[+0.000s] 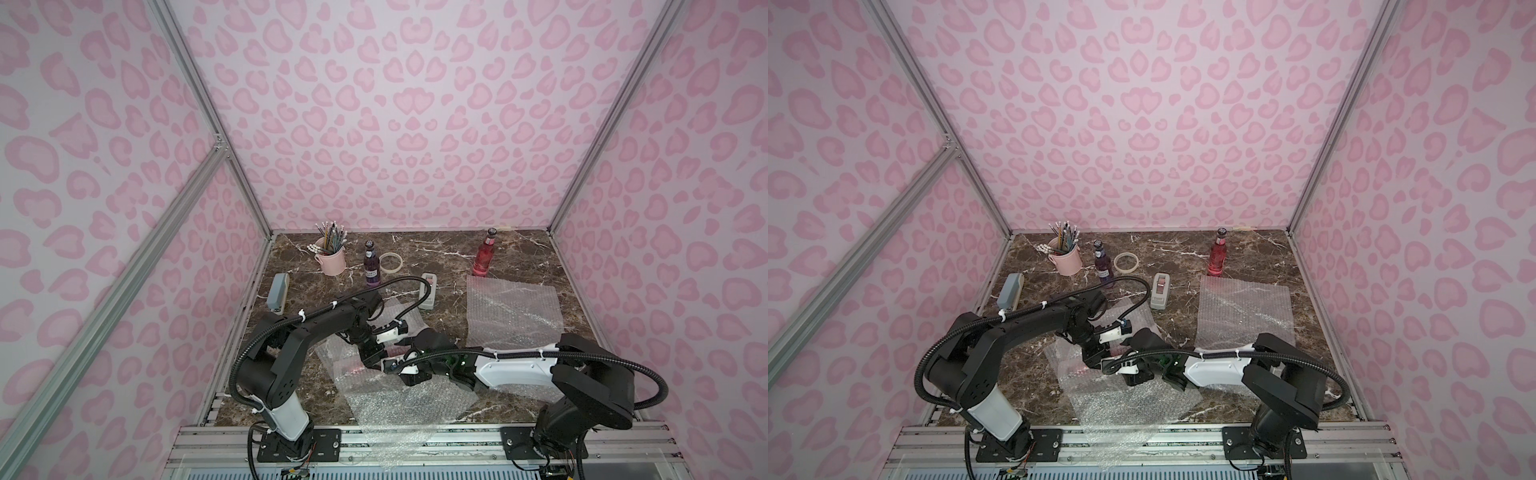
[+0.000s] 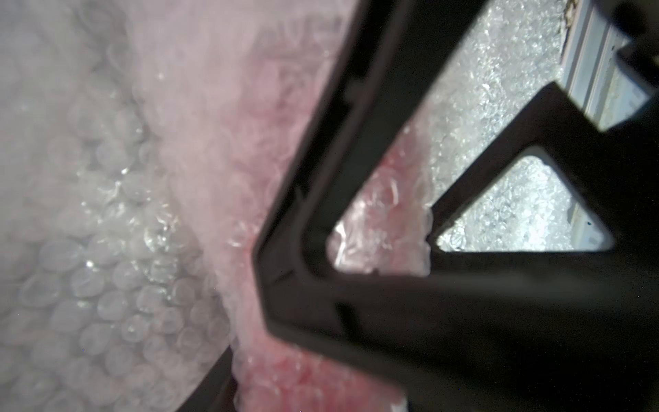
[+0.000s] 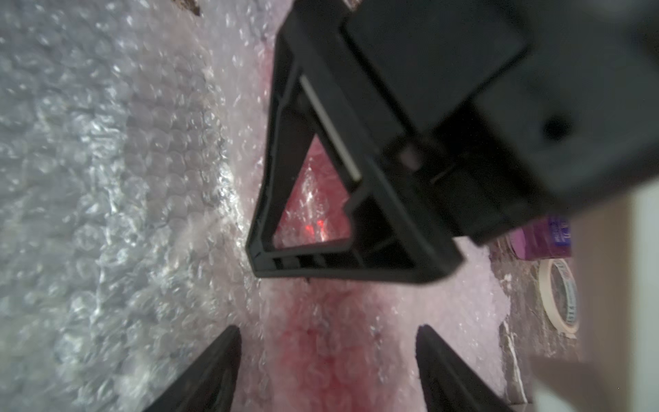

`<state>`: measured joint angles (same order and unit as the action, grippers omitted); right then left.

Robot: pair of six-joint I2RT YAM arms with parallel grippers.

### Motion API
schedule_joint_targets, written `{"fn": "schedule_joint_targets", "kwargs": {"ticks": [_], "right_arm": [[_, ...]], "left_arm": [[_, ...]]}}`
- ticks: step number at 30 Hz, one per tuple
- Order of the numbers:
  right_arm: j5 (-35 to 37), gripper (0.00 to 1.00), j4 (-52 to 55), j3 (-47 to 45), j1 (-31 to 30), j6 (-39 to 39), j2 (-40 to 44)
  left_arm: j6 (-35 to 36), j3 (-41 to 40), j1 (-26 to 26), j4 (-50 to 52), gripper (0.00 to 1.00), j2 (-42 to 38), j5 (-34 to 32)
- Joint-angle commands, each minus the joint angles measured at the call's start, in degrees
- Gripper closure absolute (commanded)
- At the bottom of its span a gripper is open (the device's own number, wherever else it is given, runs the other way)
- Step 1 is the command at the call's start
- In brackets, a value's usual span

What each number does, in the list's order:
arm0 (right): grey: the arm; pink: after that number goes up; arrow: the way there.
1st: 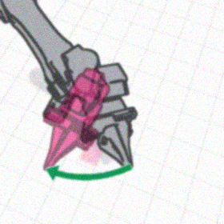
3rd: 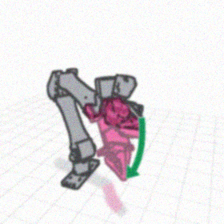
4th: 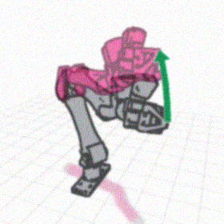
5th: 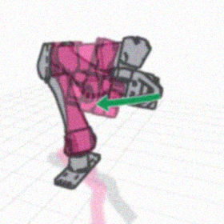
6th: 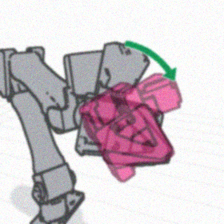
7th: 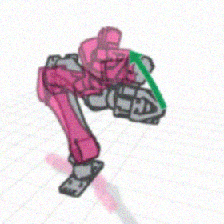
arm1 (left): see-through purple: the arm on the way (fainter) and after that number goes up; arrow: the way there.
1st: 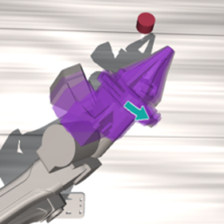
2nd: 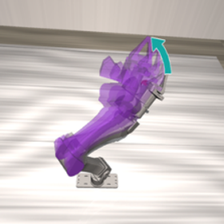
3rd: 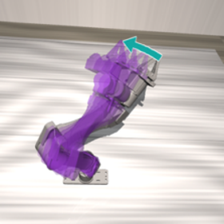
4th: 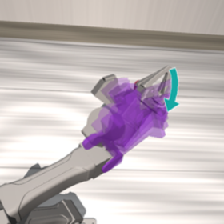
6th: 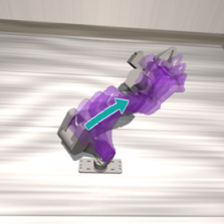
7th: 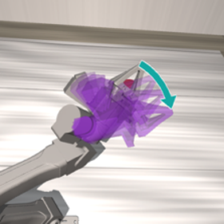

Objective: Wrap wine bottles in bubble wrap
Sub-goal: Wrap the wine bottle in bubble wrap.

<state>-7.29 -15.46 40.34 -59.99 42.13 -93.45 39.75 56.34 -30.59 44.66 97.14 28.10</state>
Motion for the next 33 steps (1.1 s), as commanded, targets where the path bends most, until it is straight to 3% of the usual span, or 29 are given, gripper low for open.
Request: {"fn": "schedule_joint_targets", "kwargs": {"ticks": [1, 8, 18, 27, 33], "right_arm": [[0.6, 0.21, 0.4, 1.0, 0.4, 1.3, -2.8], [0.8, 0.28, 1.5, 3.5, 1.7, 2.3, -6.1], [-4.5, 0.64, 10.3, 7.0, 3.3, -3.8, -5.9], [-5.2, 0.59, 11.9, 5.6, 3.2, -5.7, -7.3], [-4.8, 0.50, 13.3, 6.3, 2.9, -5.6, -8.5]], "left_arm": [[0.8, 0.3, -0.1, 2.3, 0.56, -0.2, 2.6], [0.8, 0.5, -0.1, 2.7, 0.55, -0.3, 2.8], [2.0, -0.9, -0.3, 3.3, 0.42, -6.5, 0.2], [1.5, -1.0, -0.4, 4.7, 0.27, -6.6, 1.1], [1.4, 0.7, -0.3, 7.4, 0.16, -10.5, -3.8]]}}
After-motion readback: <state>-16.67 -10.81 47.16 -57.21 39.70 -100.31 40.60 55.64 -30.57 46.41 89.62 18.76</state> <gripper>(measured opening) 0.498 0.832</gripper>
